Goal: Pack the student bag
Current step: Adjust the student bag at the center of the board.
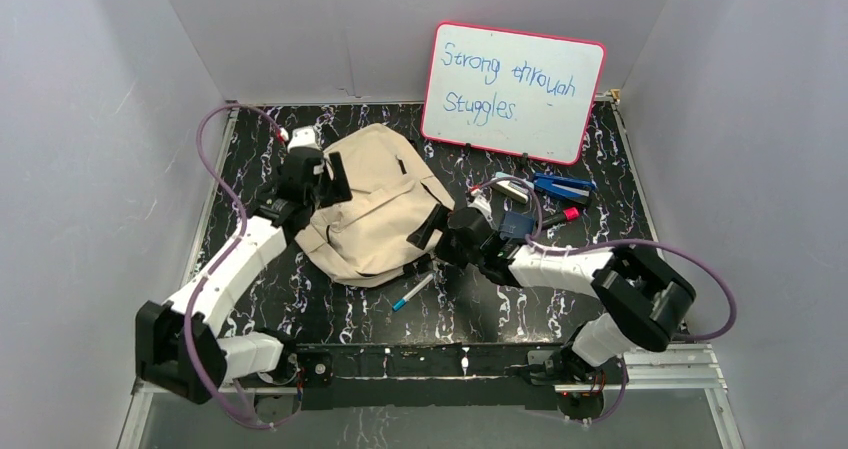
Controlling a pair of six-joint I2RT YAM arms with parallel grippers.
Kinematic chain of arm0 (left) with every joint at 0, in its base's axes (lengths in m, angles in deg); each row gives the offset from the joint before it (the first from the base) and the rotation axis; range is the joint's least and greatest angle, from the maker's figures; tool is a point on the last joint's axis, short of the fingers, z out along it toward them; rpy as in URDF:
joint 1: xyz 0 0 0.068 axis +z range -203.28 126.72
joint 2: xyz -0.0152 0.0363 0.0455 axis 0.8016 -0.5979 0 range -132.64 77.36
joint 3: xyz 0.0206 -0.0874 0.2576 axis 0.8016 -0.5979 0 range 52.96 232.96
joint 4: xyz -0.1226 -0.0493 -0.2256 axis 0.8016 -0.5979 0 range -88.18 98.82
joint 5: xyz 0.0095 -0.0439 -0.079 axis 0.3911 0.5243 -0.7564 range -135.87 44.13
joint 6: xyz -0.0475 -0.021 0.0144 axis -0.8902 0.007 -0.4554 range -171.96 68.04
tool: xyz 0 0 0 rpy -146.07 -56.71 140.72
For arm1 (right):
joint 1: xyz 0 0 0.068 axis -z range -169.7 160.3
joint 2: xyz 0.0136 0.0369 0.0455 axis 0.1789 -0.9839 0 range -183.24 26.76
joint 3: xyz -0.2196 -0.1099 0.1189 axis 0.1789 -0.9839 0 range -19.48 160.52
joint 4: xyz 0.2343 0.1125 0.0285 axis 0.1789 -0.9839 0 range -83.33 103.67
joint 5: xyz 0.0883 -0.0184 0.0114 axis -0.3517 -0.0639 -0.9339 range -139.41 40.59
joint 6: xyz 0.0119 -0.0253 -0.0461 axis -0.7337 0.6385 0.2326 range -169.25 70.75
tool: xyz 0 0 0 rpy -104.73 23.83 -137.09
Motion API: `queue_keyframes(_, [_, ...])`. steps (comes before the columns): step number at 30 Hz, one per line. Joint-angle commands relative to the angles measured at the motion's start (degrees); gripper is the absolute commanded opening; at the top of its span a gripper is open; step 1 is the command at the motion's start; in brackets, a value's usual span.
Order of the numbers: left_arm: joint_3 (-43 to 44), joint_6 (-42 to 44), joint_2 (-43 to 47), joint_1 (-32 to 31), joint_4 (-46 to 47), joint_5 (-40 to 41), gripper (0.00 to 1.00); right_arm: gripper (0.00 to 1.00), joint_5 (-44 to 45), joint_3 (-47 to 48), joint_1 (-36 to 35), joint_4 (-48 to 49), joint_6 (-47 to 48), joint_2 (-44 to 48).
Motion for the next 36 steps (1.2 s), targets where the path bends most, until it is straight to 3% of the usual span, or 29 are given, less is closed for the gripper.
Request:
queue_keyframes(1, [8.94,4.19,-8.83,5.78,3.26,-2.17,0.77,0.99,-0.48,0.83,-0.23,6.20,-3.90,-4.01])
queue_keyframes(6, [19.55,11.82,-21.30,11.32,7.15,-7.44,0.83,0.99,-1.60,3.10,-0.23,5.54,-2.44,-6.89])
queue_keyframes(12, [22.97,20.47,-32.47,16.60,17.21,-16.85,0.85,0.97,-0.54,4.69,0.24,6.51,-2.44,-10.03])
queue_keyframes(17, [26.09,23.17,-41.51,19.18,17.92,-24.47,0.86,0.87,-2.25,6.35,1.56,6.72,-4.09,-13.97])
queue_keyframes(23, [25.34,24.78,-44.55,19.58,17.52,-31.23,0.83,0.64,-3.13,5.48,2.77,9.78,-3.32,-15.31])
queue_keyframes(27, [25.35,21.71,-44.90,19.58,14.26,-35.36,0.62,0.48,-4.36,5.35,4.25,10.97,-1.17,-16.41])
queue_keyframes(32, [27.41,19.01,-45.29,19.58,5.10,-35.83,0.21,0.32,-3.11,4.68,6.55,10.95,4.60,-16.08])
queue_keyframes(36, [25.98,16.73,-42.29,19.58,0.98,-35.63,0.02,0.22,-4.44,5.05,9.05,10.80,10.77,-15.88])
